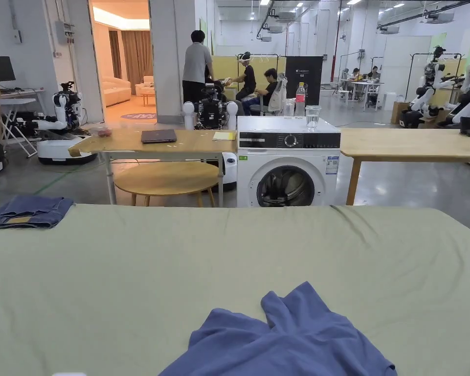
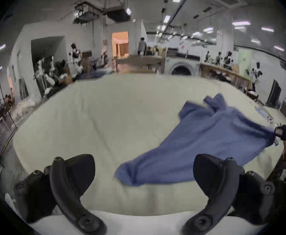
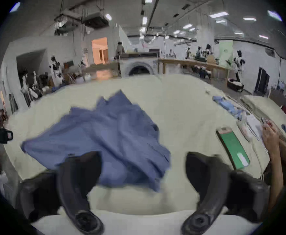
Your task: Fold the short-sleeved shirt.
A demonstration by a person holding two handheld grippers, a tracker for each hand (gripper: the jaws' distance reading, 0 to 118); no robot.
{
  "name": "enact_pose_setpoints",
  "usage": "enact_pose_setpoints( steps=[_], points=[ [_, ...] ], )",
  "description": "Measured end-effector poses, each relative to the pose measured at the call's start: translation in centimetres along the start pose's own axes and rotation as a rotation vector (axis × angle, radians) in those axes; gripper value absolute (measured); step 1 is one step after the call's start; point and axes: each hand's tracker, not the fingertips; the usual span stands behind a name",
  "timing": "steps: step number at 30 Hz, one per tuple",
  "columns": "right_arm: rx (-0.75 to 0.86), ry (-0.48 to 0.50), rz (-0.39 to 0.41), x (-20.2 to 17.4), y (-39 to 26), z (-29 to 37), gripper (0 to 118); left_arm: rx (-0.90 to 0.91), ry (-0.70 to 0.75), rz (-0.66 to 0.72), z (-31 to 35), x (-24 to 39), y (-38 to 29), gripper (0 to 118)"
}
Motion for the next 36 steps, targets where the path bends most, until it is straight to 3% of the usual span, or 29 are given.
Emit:
enact_pose_setpoints(
  steps=[4, 7, 8, 9, 10, 11, 14, 19, 23, 24, 26, 27, 28, 29, 30, 36],
  points=[
    [0.157, 0.062, 0.084, -5.4, 5.9, 1.5, 106, 0.133, -0.031, -0.049, 2.0, 4.8, 5.7, 115],
    [0.244, 0.093, 0.074, -8.3, 7.8, 2.3, 103, 0.158, -0.063, -0.048, 2.0, 6.9, 7.4, 111],
    [0.252, 0.101, 0.058, -8.8, 7.7, 2.5, 87, 0.157, -0.074, -0.054, 2.2, 7.3, 7.4, 96],
    [0.264, 0.101, 0.054, -9.3, 7.7, 2.8, 32, 0.16, -0.084, -0.061, 2.6, 7.5, 7.0, 35],
    [0.271, 0.071, 0.057, -9.7, 7.5, 2.8, 0, 0.155, -0.077, -0.064, 2.7, 7.8, 6.6, 0],
    [0.285, -0.013, 0.084, -10.1, 6.8, 2.8, 0, 0.136, -0.041, -0.082, 2.6, 7.9, 6.2, 0],
    [0.249, 0.091, 0.057, -10.3, 6.4, 2.2, 0, 0.116, -0.094, -0.063, 3.1, 7.3, 5.7, 0],
    [0.252, 0.07, 0.047, -10.3, 5.6, 1.8, 0, 0.098, -0.067, -0.026, 3.3, 3.9, 4.9, 0],
    [0.219, 0.064, 0.066, -10.3, 5.2, 1.3, 0, -0.026, -0.001, 0.04, 2.9, -1.1, 2.0, 0],
    [0.211, 0.075, 0.056, -10.2, 5.6, 1.4, 0, -0.042, 0.005, 0.068, 2.6, -2.6, 1.1, 4],
    [0.199, 0.082, 0.046, -10.6, 5.2, 0.7, 0, -0.106, 0.009, 0.093, 1.7, -4.4, -0.4, 58],
    [0.192, 0.089, 0.045, -10.8, 5.2, 0.4, 0, -0.146, 0.004, 0.092, 1.1, -5.3, -1.0, 73],
    [0.187, 0.093, 0.048, -10.9, 5.2, 0.3, 0, -0.185, -0.006, 0.086, 0.5, -5.8, -1.6, 73],
    [0.179, 0.096, 0.055, -11.1, 5.0, -0.1, 0, -0.208, -0.019, 0.067, -0.1, -6.2, -2.2, 108],
    [0.17, 0.101, 0.062, -11.3, 4.8, -0.5, 0, -0.156, 0.0, 0.048, -0.2, -6.0, -2.7, 118],
    [0.127, 0.103, 0.092, -11.5, 4.7, -2.2, 0, -0.238, -0.032, 0.079, -5.0, -5.6, -3.9, 118]
  ],
)
